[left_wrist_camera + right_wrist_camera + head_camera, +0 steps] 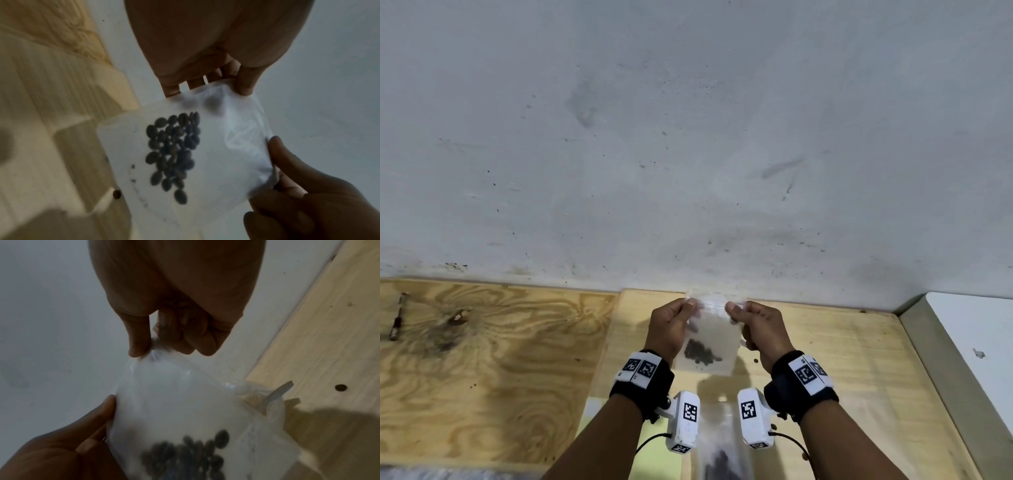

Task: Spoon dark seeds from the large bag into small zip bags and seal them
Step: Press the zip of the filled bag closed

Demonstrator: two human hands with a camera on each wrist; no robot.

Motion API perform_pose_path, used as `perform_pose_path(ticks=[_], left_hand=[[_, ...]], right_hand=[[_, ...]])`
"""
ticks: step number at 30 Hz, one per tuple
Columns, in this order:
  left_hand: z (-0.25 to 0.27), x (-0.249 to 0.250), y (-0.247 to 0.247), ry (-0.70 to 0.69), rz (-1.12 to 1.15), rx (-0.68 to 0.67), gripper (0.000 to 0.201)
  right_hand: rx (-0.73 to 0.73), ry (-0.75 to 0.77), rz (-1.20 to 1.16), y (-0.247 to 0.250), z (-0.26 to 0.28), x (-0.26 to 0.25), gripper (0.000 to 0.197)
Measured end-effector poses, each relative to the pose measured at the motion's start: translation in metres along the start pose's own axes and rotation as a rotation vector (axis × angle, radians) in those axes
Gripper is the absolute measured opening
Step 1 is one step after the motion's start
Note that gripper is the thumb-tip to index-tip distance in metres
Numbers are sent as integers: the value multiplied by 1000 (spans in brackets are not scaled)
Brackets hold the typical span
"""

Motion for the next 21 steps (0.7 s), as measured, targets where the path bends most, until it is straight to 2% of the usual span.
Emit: perform_pose_path(ticks=[2, 4, 6, 8, 10, 12, 14, 17, 21], left_hand=[[1, -7, 3, 46, 43, 11, 23], [1, -20, 13, 98, 81, 70, 21], [4, -36, 24, 169, 95, 121, 20], [15, -54, 29, 247, 100, 131, 18], [33, -66, 30, 320, 100, 88, 5], [56, -78, 33, 377, 64, 58, 36], [78, -91, 40, 390, -69, 32, 52], [107, -115, 45, 429, -238, -50, 44], [127, -142, 48, 483, -360, -89, 41]], right_hand=[[53, 28, 31, 3, 6, 3, 19], [79, 81, 81, 7, 17, 11, 27], [13, 115, 190, 2, 29, 26, 25], [-59, 74, 317, -4, 42, 51, 22], [-37, 15, 366, 0, 54, 76, 21], [15, -21, 417, 6, 66, 93, 22], [4, -62, 509, 8, 79, 110, 23], [-39, -150, 647, 6, 100, 140, 26], [-86, -253, 833, 4, 121, 172, 29]])
Point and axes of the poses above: each hand's wrist, its own z-axis away from the middle knuckle, its own y-axis out of the back of the hand, x = y × z, the point moved 7 cm from there along -z, towards the middle knuckle, and after that the axes turned 11 degrees about z, right-handed, at the moved point
